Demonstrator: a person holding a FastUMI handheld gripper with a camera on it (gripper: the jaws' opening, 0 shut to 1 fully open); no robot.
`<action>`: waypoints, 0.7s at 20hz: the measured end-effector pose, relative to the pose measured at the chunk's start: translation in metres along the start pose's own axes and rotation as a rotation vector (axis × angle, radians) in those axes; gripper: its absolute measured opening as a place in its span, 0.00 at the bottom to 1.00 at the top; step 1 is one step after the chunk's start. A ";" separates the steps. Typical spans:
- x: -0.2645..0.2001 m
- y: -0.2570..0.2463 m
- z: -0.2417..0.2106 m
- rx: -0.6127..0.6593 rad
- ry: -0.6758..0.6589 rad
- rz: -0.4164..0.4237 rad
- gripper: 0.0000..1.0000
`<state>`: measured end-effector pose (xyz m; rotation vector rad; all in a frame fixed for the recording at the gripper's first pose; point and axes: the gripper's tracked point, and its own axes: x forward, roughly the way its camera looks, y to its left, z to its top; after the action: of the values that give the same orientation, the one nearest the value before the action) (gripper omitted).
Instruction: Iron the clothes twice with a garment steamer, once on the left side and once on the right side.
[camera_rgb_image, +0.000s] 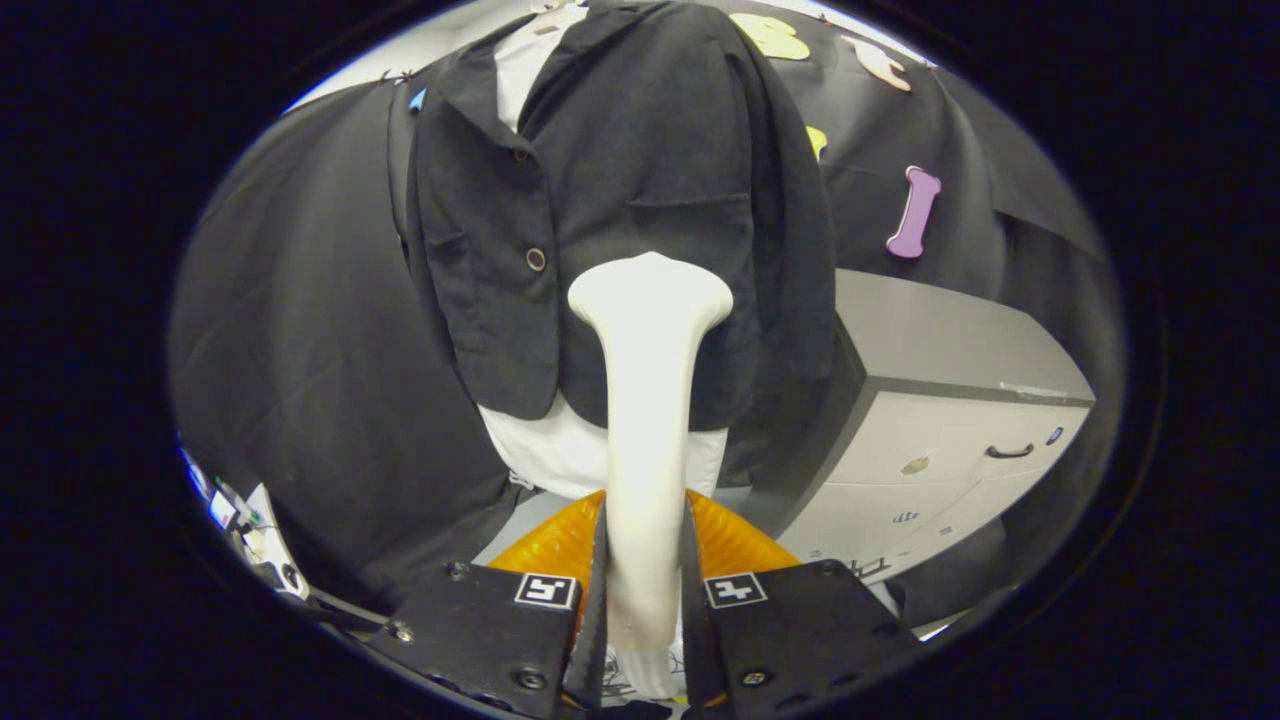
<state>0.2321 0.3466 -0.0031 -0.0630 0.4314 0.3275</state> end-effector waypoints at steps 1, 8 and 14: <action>-0.005 0.001 0.008 0.005 -0.017 0.004 0.33; -0.045 0.021 0.058 0.006 -0.126 0.012 0.33; -0.078 0.063 0.114 -0.038 -0.250 0.057 0.33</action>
<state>0.1900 0.3978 0.1334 -0.0464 0.1791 0.3950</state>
